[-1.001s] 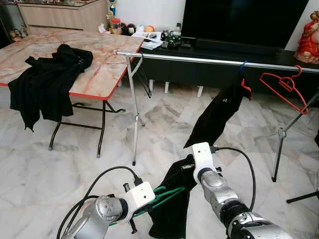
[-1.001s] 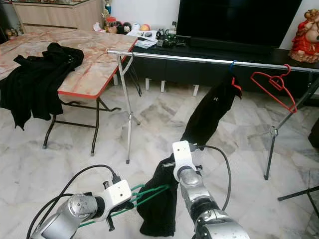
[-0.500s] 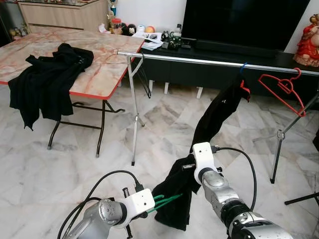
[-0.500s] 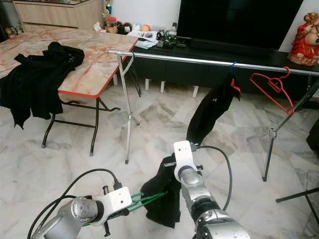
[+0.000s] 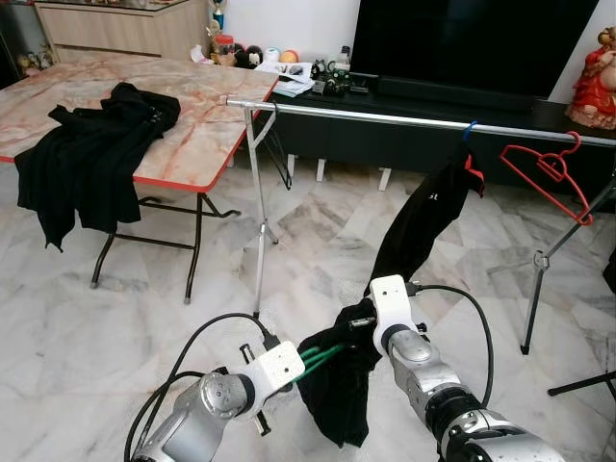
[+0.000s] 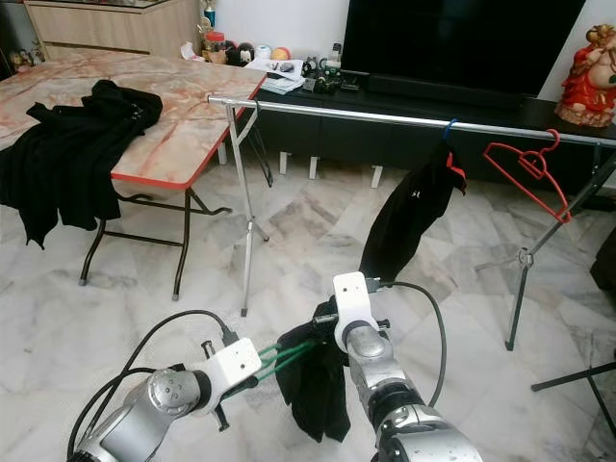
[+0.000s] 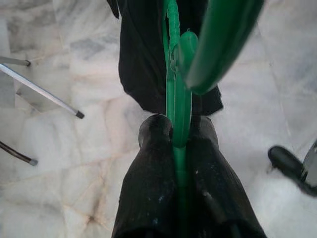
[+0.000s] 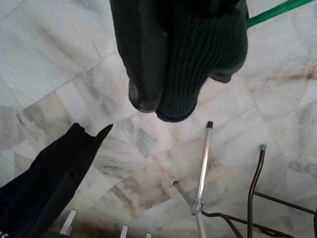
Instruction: Hang hanger
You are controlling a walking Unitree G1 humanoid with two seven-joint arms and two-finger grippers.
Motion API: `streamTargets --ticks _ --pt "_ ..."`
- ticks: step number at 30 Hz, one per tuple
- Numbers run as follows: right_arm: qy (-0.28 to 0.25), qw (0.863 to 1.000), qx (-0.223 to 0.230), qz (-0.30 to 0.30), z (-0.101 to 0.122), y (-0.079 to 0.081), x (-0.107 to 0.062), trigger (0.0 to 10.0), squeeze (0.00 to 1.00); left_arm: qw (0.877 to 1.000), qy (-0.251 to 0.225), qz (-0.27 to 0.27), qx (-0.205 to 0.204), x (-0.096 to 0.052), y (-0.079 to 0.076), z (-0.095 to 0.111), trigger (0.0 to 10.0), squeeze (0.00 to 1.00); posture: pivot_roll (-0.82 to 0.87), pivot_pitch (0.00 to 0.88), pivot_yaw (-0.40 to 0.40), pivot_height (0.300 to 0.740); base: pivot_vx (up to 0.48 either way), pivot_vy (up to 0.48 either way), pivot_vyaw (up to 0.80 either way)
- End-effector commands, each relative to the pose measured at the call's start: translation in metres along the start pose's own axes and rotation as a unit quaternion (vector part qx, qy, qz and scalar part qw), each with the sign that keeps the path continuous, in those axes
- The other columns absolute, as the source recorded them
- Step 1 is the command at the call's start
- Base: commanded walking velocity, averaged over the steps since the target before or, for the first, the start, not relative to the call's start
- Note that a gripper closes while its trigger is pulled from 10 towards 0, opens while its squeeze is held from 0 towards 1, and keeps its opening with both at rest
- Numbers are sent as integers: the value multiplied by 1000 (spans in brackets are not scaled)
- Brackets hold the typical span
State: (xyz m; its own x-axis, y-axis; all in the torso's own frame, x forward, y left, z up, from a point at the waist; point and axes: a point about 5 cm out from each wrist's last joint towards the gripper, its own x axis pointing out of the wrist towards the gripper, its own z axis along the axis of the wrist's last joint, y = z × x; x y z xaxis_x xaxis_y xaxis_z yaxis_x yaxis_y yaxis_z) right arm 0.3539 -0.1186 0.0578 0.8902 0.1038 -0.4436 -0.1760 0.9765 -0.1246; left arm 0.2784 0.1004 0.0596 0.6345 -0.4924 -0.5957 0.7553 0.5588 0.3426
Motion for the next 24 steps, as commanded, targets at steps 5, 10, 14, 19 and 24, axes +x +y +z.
streamTargets --ticks 5,10,14,19,24 --pt "-20 1000 4 9 14 5 1 10000 0 996 -70 -34 -42 -3 -4 20 10000 0 188 0 -118 740 0 0 0" --pt "-23 999 30 37 17 18 2 10000 0 993 -97 -22 -65 -2 -2 29 10000 0 186 0 -116 740 0 0 0" --pt "-28 996 65 60 21 30 1 10000 0 990 -112 15 -83 -1 8 37 10000 0 185 0 -116 740 0 0 0" --pt "-38 995 83 41 25 28 1 10000 0 996 -52 45 -53 3 15 25 10000 0 181 0 -114 740 0 0 0" --pt "-34 995 92 -4 25 11 2 10000 0 995 -29 76 -65 3 21 17 10000 0 179 0 -114 740 0 0 0"
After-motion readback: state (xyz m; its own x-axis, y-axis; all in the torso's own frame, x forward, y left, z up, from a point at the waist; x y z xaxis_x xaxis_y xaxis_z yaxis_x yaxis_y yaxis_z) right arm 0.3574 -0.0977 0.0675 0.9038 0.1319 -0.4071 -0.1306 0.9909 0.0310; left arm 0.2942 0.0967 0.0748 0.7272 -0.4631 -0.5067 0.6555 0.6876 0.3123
